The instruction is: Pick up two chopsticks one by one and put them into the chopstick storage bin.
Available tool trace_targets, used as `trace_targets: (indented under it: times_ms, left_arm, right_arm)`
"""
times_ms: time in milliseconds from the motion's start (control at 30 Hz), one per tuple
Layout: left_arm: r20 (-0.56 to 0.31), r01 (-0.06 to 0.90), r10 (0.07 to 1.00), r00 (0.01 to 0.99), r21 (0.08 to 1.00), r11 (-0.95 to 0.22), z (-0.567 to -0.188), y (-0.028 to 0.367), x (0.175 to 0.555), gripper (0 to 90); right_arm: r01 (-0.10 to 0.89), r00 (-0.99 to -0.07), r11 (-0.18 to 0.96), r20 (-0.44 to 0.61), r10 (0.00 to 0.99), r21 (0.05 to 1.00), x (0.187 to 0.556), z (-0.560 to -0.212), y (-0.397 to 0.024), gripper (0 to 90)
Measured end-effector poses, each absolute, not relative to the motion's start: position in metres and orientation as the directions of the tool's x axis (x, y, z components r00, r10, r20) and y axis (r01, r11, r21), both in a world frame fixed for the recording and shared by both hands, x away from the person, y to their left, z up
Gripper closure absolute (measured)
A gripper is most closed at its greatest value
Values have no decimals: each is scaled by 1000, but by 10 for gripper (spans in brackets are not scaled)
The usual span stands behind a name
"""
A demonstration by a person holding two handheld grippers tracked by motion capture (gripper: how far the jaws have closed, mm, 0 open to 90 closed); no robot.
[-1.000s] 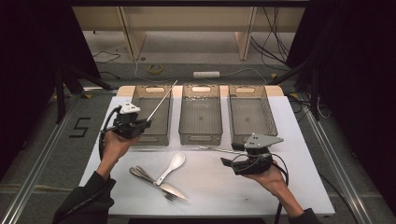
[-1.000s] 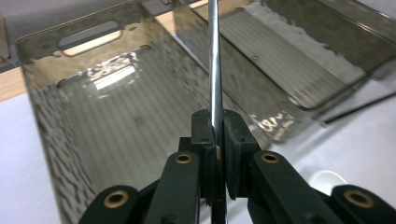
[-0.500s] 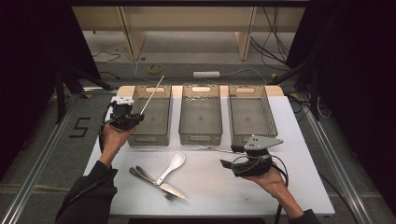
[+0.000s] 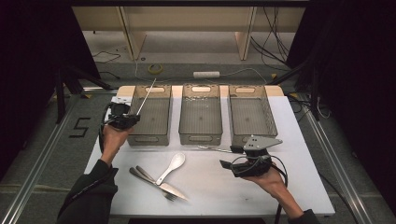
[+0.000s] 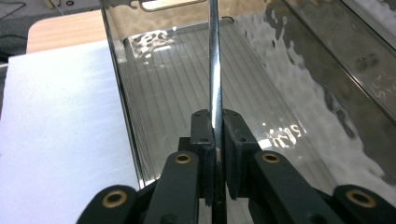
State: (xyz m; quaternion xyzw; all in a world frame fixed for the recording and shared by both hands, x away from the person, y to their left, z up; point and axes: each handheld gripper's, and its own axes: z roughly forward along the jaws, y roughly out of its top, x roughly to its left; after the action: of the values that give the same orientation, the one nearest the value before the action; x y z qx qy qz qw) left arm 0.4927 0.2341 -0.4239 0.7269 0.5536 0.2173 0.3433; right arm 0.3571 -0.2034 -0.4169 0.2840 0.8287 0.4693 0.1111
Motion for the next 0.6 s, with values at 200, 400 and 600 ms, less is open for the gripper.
trace_targets:
  times_ms: [200, 400, 600]
  left_arm:
    - [-97, 661, 958, 268, 742, -110, -422, 237, 492, 663]
    - [-129, 652, 940, 316, 750, -117, -409, 234, 481, 453]
    - [-157, 616, 901, 405, 775, -142, -390, 220, 461, 293]
  right_arm:
    - [368, -814, 404, 81, 575, 838, 357, -417, -203, 319]
    - [370, -811, 419, 68, 581, 830, 359, -415, -206, 317]
    - [372, -807, 459, 37, 589, 807, 365, -409, -208, 316]
